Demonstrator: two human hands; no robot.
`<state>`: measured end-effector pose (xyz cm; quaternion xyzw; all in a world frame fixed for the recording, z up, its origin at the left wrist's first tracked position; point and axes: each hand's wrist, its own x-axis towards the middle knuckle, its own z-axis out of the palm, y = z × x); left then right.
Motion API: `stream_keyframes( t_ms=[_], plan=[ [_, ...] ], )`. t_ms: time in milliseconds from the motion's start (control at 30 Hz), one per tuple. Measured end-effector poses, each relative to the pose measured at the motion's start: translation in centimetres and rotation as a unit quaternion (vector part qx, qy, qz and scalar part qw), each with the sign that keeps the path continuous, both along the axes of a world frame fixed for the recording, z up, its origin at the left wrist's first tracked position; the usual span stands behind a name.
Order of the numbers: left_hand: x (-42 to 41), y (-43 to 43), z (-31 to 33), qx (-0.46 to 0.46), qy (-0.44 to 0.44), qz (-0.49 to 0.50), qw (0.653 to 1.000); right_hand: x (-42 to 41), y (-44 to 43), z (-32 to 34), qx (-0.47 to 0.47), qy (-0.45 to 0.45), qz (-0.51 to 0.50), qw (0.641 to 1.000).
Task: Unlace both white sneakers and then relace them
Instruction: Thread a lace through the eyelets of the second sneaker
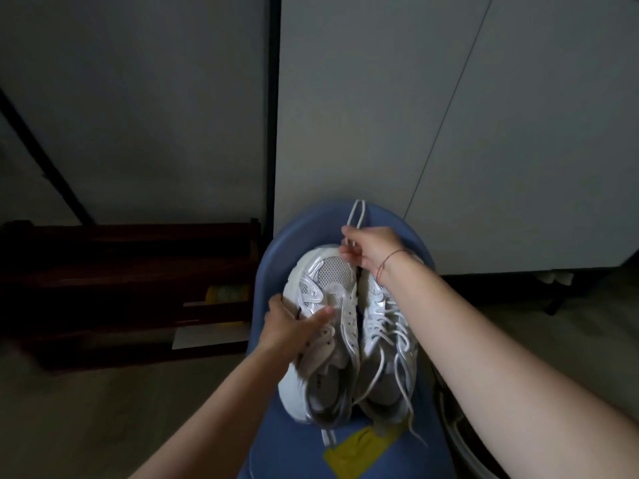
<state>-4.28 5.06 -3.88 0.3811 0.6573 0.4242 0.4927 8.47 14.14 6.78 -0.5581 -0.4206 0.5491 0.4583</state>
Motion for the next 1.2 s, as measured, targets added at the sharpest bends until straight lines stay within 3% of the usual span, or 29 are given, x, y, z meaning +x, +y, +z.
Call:
stream_keyframes(
  t_ms=[67, 133, 267, 400, 700, 800, 867, 967, 1067, 1133, 1200],
  plan=[
    [0.0, 0.1, -0.1, -0.006, 0.015, 0.0, 1.0, -0.4, 0.2, -0.5, 0.021, -0.061, -0.002, 0.998],
    [0.0, 0.1, -0.2, -0.007, 0.019, 0.0, 1.0, -0.5, 0.1, -0.2, 0.048, -0.059, -0.018, 0.997],
    [0.0, 0.2, -0.6, -0.006, 0.009, -0.004, 1.0, 0.5, -2.0, 2.6, 0.07, 0.023, 0.014, 0.997],
    [0.0, 0.1, -0.4, -0.003, 0.011, -0.005, 1.0, 2.2, -6.0, 6.5, 0.012, 0.151, 0.112, 0.982],
    [-0.1, -0.8, 1.0, -0.025, 0.007, -0.013, 1.0, 5.6, -15.1, 9.1, -0.005, 0.178, 0.131, 0.975],
    [0.3, -1.9, 2.6, 0.016, 0.105, 0.006, 0.994, 6.1, -16.9, 7.4, -0.028, 0.178, 0.116, 0.977],
    [0.9, -3.3, 4.6, 0.096, 0.124, 0.024, 0.987, 6.3, -17.6, 6.0, -0.05, 0.21, 0.101, 0.971],
    [2.1, -6.3, 8.0, 0.161, -0.007, -0.109, 0.981, 6.4, -17.7, 3.9, -0.077, 0.276, 0.064, 0.956],
    [3.3, -9.0, 9.1, 0.111, -0.104, -0.312, 0.938, 6.3, -17.5, 1.5, -0.077, 0.329, 0.029, 0.941],
    [3.5, -9.4, 8.6, 0.108, -0.059, -0.364, 0.923, 6.3, -17.3, 0.2, -0.084, 0.326, 0.001, 0.942],
    [3.3, -9.1, 8.2, 0.114, -0.003, -0.345, 0.932, 6.6, -17.0, -0.8, -0.099, 0.263, -0.038, 0.959]
  ],
)
